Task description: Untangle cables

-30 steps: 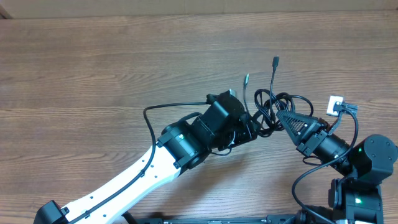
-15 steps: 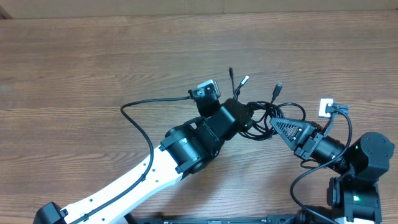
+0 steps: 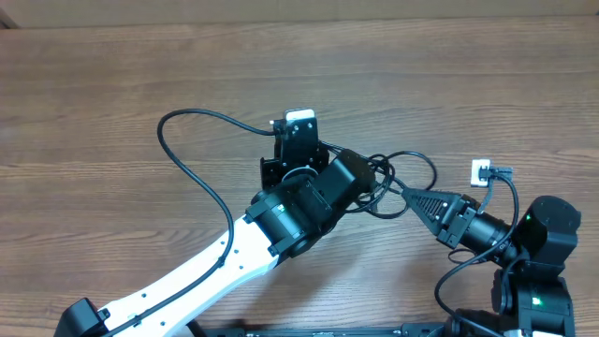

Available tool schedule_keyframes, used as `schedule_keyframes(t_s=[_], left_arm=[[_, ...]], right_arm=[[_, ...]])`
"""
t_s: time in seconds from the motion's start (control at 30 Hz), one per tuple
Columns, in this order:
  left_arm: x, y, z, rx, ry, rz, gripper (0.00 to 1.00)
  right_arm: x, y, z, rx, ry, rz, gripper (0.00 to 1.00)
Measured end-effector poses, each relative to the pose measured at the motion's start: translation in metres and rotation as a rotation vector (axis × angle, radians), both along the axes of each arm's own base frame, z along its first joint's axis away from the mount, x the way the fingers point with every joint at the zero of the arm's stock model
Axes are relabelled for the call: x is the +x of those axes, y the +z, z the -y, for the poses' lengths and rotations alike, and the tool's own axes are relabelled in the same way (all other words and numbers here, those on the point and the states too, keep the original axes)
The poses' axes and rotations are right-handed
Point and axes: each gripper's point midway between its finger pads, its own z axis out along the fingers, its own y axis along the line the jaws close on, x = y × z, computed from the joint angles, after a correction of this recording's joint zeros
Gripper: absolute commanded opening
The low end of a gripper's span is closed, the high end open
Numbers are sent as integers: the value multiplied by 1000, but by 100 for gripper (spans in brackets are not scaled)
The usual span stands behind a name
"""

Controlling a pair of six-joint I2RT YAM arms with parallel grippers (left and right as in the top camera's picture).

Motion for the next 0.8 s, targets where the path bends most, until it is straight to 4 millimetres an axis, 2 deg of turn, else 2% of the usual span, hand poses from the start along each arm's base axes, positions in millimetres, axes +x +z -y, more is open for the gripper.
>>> schedule_keyframes(t_s=[0.07,0.13,0.17,0.23,0.27,0.43,0.63,0.7,0.8], left_arm=[[1,5,-13,69,42,21,4],[4,9,-28,115,95,38,4],[5,10,-31,121,103,41,4],[5,12,-34,140,111,43,4],[5,11,-33,140,106,38,4],[7,-3,-17,72,23,-23,4],[7,-16,22,-105,-156,-113,4],[3,-11,29,-156,-199,-118,4],[-8,13,38,-270,-291,-102,4]], right_arm=[[2,-8,4,-14,-35,-34,5],[3,-13,8,-29,-61,-47,11],[4,-15,9,-36,-69,-52,18],[5,-19,12,-53,-89,-60,41],[6,-20,12,-59,-92,-57,48],[8,-21,15,-75,-108,-50,100],[7,-36,21,-112,-152,-109,100],[8,-39,24,-126,-166,-114,100],[9,-40,25,-138,-173,-110,100]])
